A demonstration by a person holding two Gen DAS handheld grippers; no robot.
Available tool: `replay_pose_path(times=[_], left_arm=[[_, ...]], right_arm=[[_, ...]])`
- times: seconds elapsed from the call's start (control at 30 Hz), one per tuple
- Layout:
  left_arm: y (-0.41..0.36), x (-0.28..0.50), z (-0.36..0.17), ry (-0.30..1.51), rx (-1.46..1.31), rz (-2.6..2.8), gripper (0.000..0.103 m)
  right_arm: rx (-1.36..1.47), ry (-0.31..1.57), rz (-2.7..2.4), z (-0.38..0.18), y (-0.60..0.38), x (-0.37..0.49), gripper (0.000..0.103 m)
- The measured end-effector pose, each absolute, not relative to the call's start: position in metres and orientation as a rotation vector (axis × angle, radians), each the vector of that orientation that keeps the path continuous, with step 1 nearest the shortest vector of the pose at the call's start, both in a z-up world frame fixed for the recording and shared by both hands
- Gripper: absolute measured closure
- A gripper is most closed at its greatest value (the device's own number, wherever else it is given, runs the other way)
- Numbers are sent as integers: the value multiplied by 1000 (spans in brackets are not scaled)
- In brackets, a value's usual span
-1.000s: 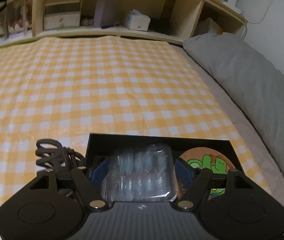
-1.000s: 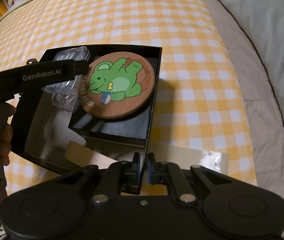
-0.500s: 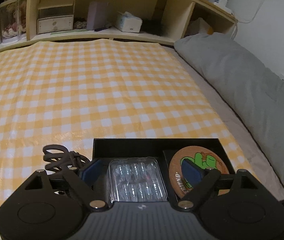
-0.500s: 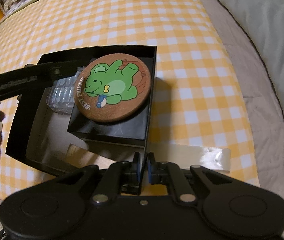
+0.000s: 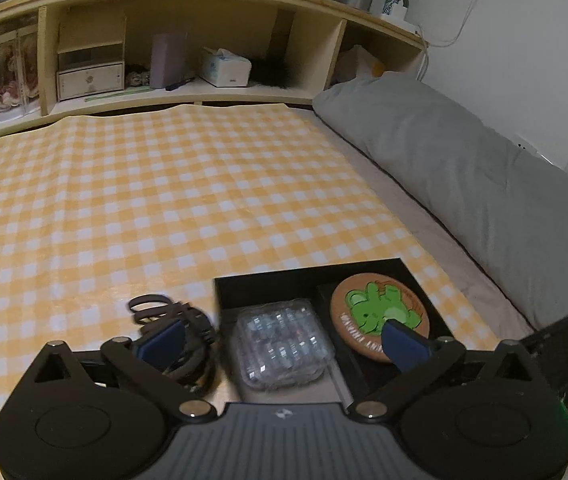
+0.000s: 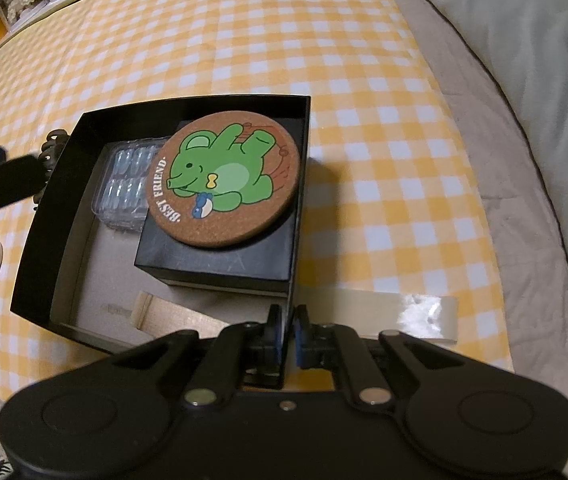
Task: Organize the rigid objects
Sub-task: 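Move the left tool to the dark claw clip and grasp it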
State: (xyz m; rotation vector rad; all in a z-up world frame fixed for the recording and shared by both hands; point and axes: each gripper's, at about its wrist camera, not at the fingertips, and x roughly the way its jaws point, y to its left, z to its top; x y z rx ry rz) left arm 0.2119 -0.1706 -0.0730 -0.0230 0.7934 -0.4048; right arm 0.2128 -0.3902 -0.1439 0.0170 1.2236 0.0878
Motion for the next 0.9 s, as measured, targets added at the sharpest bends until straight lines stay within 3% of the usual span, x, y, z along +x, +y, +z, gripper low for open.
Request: replay_pose_path(times=[0.6, 0.9], left_arm=[[-108, 198, -114, 737, 185, -422, 2], [-121, 209, -136, 688, 285, -449, 23]], right_arm=[[34, 1205, 83, -138, -390, 209, 97], [155, 1168, 54, -129, -404, 209, 98]])
